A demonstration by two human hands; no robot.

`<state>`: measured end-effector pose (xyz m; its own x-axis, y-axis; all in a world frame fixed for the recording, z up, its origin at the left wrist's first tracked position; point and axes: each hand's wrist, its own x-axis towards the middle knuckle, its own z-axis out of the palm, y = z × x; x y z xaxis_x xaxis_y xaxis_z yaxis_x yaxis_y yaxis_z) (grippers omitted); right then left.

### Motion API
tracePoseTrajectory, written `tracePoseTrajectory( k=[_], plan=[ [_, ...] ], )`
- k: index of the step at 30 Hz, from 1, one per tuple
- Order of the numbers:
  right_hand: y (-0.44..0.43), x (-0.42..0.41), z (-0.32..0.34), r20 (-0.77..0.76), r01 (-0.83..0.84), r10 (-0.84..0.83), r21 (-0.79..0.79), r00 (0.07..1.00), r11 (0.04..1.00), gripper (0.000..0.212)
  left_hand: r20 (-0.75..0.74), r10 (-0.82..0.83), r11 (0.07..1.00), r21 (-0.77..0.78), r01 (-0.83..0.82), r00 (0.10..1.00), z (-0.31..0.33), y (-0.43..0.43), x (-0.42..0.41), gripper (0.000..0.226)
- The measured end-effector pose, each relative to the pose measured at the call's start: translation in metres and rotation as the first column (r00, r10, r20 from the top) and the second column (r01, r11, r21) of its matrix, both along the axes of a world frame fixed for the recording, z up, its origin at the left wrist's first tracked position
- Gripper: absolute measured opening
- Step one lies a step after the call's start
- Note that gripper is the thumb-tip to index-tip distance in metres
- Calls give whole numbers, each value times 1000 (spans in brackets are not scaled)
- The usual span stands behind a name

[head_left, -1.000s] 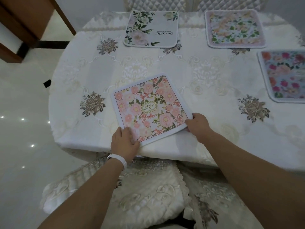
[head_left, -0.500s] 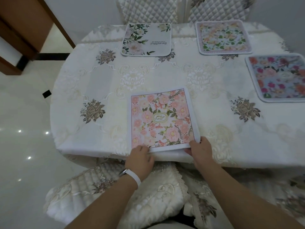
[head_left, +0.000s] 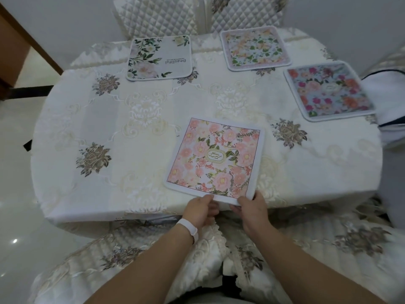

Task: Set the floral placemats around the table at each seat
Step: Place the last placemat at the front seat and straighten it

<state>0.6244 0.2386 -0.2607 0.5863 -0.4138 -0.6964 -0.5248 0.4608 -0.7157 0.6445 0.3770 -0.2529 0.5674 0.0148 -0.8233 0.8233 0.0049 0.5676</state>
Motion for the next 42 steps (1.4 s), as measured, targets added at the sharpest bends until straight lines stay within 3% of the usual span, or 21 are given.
tracePoseTrajectory(
  k=[6, 12, 19, 23, 26, 29, 31, 36, 42],
  plan=[
    [6, -9, -8, -49, -215, 215, 4, 975, 977, 33, 13, 160, 987, -29, -160, 987, -10, -10, 2, 25],
    [6, -11, -11, -51, -297, 297, 7, 954, 955, 26, 148, 186, 976, 90, -201, 971, -6, -14, 5, 20],
    [-21, 15, -10, -37, -197, 199, 34, 979, 980, 28, 252, -45, 993, 117, 16, 967, -7, 18, 10, 30],
    [-51, 52, -10, -44, -204, 201, -60, 979, 977, 30, 307, -317, 929, 292, 229, 897, -4, 57, 16, 47],
    [-67, 82, -9, -58, -248, 242, -148, 969, 958, 28, 284, -399, 888, 356, 290, 872, 1, 91, 25, 48],
    [-74, 106, -13, -139, -399, 374, -298, 917, 867, 34, 258, -420, 863, 409, 296, 870, 2, 122, 33, 36],
    [-69, 118, -12, -197, -555, 519, -330, 832, 764, 34, 251, -379, 867, 431, 248, 891, 1, 137, 39, 30],
    [-40, 139, 3, -267, -749, 714, -396, 648, 532, 12, 281, -235, 903, 418, 102, 931, -4, 154, 50, 40],
    [-22, 133, 3, -276, -716, 699, -513, 660, 474, 18, 294, -205, 945, 308, 110, 934, -3, 151, 59, 73]
  ],
)
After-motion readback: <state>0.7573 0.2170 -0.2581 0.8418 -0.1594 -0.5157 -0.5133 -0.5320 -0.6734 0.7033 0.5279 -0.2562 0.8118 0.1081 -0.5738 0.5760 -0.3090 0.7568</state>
